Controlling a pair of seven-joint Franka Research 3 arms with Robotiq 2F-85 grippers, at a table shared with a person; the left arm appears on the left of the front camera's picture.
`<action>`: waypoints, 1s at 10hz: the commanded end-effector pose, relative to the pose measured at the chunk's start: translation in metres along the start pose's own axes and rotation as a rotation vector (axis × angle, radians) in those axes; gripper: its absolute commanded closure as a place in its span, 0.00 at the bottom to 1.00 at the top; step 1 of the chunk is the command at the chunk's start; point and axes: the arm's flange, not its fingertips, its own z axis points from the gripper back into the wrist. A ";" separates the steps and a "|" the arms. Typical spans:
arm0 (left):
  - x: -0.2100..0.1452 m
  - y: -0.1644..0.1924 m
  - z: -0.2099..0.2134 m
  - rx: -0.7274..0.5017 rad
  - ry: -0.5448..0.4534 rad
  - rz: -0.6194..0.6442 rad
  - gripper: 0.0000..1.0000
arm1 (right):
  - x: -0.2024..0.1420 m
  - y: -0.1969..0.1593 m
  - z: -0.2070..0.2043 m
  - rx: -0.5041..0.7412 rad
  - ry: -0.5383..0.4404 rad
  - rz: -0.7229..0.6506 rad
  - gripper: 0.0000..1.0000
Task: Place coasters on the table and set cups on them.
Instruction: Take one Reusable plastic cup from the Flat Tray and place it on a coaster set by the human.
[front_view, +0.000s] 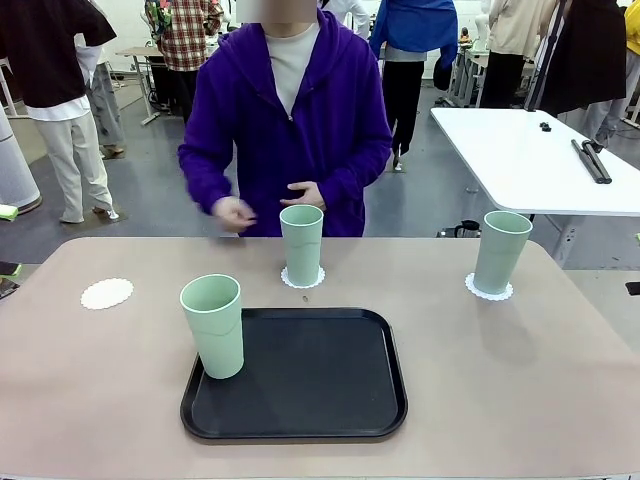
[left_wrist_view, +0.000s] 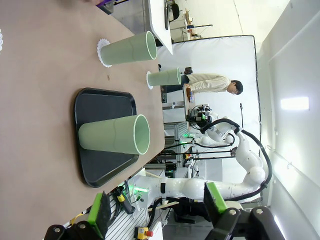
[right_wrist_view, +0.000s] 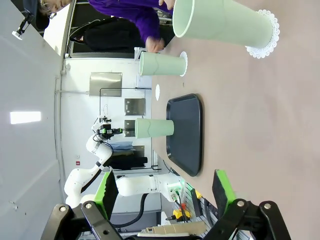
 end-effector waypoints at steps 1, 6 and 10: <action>-0.001 0.000 0.002 -0.017 -0.004 -0.014 0.00 | -0.001 -0.001 0.001 0.009 -0.002 0.006 0.00; -0.001 0.000 0.002 -0.017 -0.004 -0.014 0.00 | -0.001 -0.001 0.001 0.009 -0.002 0.006 0.00; 0.000 0.000 0.000 0.000 0.000 0.000 0.00 | -0.001 -0.001 0.001 0.009 -0.002 0.006 0.00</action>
